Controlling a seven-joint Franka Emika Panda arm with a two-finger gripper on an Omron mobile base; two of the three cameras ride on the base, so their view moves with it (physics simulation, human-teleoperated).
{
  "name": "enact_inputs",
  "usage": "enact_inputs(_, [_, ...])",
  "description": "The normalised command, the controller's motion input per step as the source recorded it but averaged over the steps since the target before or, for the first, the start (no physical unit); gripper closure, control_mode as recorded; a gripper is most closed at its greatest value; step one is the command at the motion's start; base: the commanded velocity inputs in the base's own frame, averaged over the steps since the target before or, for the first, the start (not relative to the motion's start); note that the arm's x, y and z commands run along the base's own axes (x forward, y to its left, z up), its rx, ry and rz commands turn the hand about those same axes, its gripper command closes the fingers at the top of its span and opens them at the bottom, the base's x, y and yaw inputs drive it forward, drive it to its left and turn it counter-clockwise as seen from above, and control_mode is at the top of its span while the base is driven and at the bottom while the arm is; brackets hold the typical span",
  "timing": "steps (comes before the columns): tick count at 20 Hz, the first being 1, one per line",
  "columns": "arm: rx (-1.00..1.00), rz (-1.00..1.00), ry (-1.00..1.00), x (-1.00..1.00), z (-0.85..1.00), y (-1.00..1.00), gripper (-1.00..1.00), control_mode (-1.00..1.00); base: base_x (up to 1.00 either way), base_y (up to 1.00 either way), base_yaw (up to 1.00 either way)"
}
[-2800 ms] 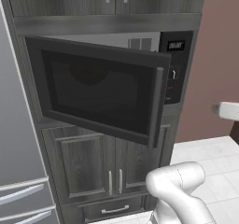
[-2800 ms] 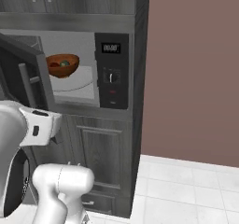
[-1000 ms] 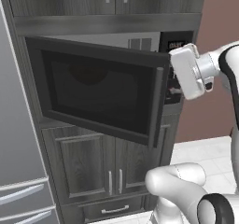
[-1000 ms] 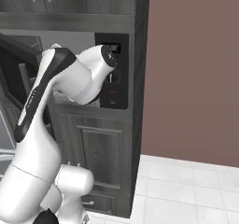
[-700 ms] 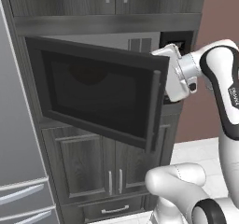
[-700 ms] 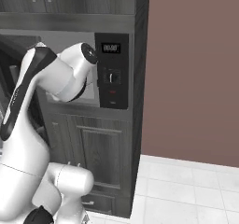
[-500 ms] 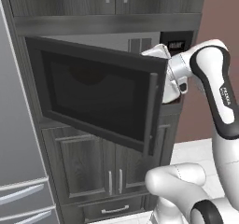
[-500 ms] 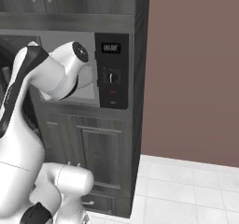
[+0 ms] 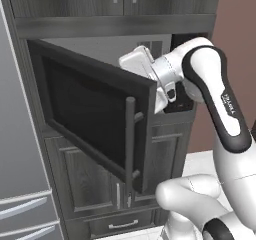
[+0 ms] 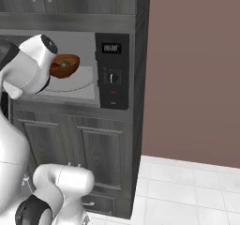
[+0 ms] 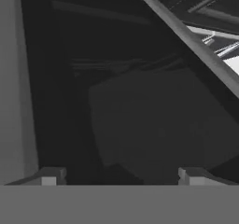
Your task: The microwave is finished heating the steak and squash. Take the bowl containing the food and place it on the dining counter.
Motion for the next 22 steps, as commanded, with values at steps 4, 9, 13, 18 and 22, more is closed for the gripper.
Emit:
enact_inputs(4, [0.00, 0.00, -0.06, -0.27, -0.01, 1.00, -1.00, -1.00, 0.00, 0.00, 0.00])
enact_inputs(9, [-0.03, -0.13, -0.13, -0.01, -0.03, 1.00, -1.00, -1.00, 0.00, 0.00, 0.00])
enact_inputs(13, [-0.07, -0.06, -0.01, 0.00, 0.00, 0.49, -1.00, -1.00, 0.00, 0.00, 0.00])
enact_inputs(18, [0.00, -0.07, -0.03, 0.01, 0.00, -0.43, -1.00, -1.00, 0.00, 0.00, 0.00])
enact_inputs(22, [0.00, -0.30, -0.10, 0.13, 0.00, -1.00, -1.00, -1.00, 0.00, 0.00, 0.00])
